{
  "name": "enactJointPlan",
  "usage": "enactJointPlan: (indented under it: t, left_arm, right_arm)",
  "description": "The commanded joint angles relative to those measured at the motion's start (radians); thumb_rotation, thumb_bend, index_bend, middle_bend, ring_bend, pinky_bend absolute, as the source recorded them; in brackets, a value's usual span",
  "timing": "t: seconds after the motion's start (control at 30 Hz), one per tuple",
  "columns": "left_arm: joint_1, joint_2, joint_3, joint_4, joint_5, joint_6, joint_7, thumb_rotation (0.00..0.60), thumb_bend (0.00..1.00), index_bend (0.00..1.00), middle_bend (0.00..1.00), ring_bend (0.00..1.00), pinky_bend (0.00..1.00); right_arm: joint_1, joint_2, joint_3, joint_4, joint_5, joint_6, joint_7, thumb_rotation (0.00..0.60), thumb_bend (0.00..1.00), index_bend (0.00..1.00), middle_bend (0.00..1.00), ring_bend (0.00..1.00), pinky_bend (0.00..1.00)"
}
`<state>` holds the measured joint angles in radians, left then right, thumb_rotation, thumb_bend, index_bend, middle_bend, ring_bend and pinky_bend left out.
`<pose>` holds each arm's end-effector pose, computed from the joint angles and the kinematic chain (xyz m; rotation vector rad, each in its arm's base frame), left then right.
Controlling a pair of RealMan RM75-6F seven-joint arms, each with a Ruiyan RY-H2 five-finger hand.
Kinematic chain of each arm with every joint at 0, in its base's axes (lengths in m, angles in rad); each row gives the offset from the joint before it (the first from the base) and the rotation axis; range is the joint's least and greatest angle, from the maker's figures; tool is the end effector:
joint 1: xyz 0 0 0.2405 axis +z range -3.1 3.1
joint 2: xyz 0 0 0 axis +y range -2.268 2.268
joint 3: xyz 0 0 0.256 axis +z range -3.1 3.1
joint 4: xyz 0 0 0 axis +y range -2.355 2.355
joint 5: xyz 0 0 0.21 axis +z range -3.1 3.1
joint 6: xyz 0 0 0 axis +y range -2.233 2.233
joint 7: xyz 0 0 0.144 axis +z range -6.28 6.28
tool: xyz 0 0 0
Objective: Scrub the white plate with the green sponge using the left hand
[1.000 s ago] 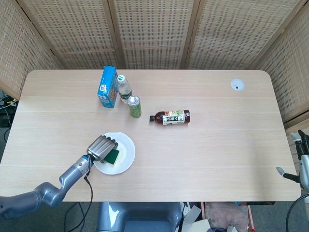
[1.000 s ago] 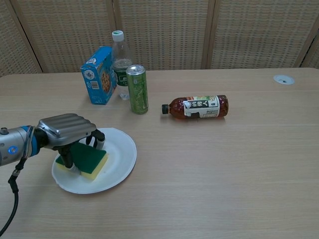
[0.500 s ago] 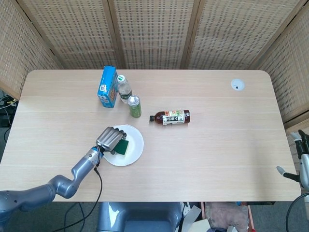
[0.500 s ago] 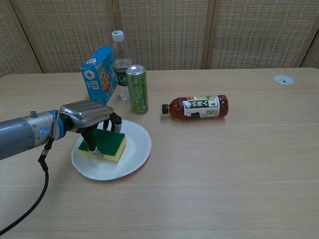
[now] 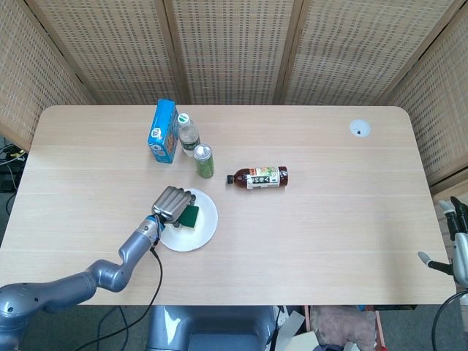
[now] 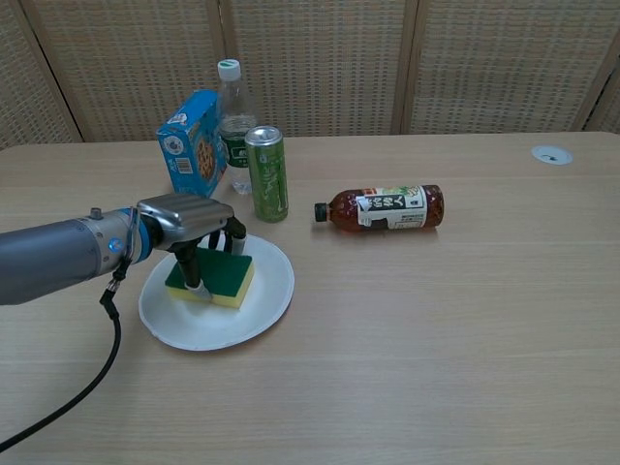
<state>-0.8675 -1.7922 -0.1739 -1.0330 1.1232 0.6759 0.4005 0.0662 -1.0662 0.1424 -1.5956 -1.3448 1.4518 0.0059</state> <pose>-0.1580 0.3787 -0.0924 -2.0788 -0.8052 -0.6315 -0.3346 -0.1928 0.1969 1.2174 -0.8865 0.8254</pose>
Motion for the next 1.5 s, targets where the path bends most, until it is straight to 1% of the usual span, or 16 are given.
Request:
enactJointPlan:
  t: [0.03, 0.17, 0.3, 0.4, 0.53, 0.63, 0.7, 0.77, 0.9, 1.03, 1.1, 1.23, 1.5]
  left_arm:
    - [-0.007, 0.023, 0.014, -0.047, -0.046, -0.021, 0.055, 0.600, 0.11, 0.50, 0.41, 0.39, 0.46]
    - [0.002, 0.085, 0.052, -0.127, -0.069, -0.008, 0.124, 0.600, 0.11, 0.50, 0.41, 0.39, 0.46]
    - [0.022, 0.164, 0.094, -0.226, -0.097, -0.015, 0.140, 0.600, 0.11, 0.50, 0.41, 0.39, 0.46]
    - [0.026, 0.199, 0.109, -0.267, -0.108, -0.023, 0.141, 0.600, 0.11, 0.50, 0.41, 0.39, 0.46]
    - [0.033, 0.242, 0.131, -0.315, -0.099, -0.007, 0.147, 0.600, 0.11, 0.50, 0.41, 0.39, 0.46]
    - [0.045, 0.262, 0.125, -0.346, -0.067, 0.023, 0.108, 0.600, 0.11, 0.50, 0.41, 0.39, 0.46]
    - [0.055, 0.262, 0.111, -0.346, -0.031, 0.057, 0.071, 0.600, 0.11, 0.50, 0.41, 0.39, 0.46]
    - [0.066, 0.243, 0.100, -0.310, 0.008, 0.095, 0.022, 0.600, 0.11, 0.50, 0.41, 0.39, 0.46]
    - [0.059, 0.208, 0.104, -0.232, 0.007, 0.060, -0.019, 0.600, 0.11, 0.50, 0.41, 0.39, 0.46]
    - [0.041, 0.130, 0.098, -0.114, -0.010, 0.032, -0.028, 0.600, 0.12, 0.50, 0.42, 0.39, 0.46]
    - [0.037, 0.116, 0.102, -0.094, -0.014, 0.019, -0.025, 0.600, 0.12, 0.50, 0.42, 0.39, 0.46]
    - [0.027, 0.137, 0.130, -0.117, -0.035, -0.022, 0.020, 0.600, 0.12, 0.51, 0.42, 0.39, 0.46]
    - [0.046, 0.222, 0.182, -0.215, -0.037, 0.002, 0.083, 0.600, 0.12, 0.51, 0.42, 0.39, 0.47]
  right_arm:
    - [-0.001, 0.002, 0.001, 0.001, 0.002, -0.001, 0.005, 0.600, 0.00, 0.06, 0.00, 0.00, 0.00]
    - [0.000, 0.004, 0.003, 0.004, 0.006, -0.004, 0.012, 0.600, 0.00, 0.06, 0.00, 0.00, 0.00]
    - [0.001, 0.004, 0.001, 0.004, 0.002, -0.006, 0.010, 0.600, 0.00, 0.06, 0.00, 0.00, 0.00]
    - [0.001, 0.003, 0.000, 0.002, -0.001, -0.005, 0.007, 0.600, 0.00, 0.06, 0.00, 0.00, 0.00]
    - [0.003, 0.001, -0.002, 0.000, -0.003, -0.005, 0.000, 0.600, 0.00, 0.06, 0.00, 0.00, 0.00]
    - [0.003, -0.001, -0.003, -0.002, -0.004, -0.004, -0.004, 0.600, 0.00, 0.06, 0.00, 0.00, 0.00]
    - [0.003, -0.001, -0.003, -0.003, -0.004, -0.002, -0.007, 0.600, 0.00, 0.06, 0.00, 0.00, 0.00]
    - [0.003, -0.002, -0.003, -0.004, -0.003, -0.003, -0.009, 0.600, 0.00, 0.06, 0.00, 0.00, 0.00]
    - [0.004, -0.004, -0.004, -0.003, -0.002, -0.006, -0.012, 0.600, 0.00, 0.06, 0.00, 0.00, 0.00]
    - [0.007, -0.007, -0.004, -0.004, 0.000, -0.010, -0.018, 0.600, 0.00, 0.06, 0.00, 0.00, 0.00]
    - [0.006, -0.007, -0.003, -0.004, 0.001, -0.009, -0.018, 0.600, 0.00, 0.06, 0.00, 0.00, 0.00]
    - [0.006, -0.004, 0.000, -0.002, 0.010, -0.012, -0.010, 0.600, 0.00, 0.06, 0.00, 0.00, 0.00]
    - [0.005, -0.001, 0.000, 0.000, 0.008, -0.010, -0.004, 0.600, 0.00, 0.06, 0.00, 0.00, 0.00]
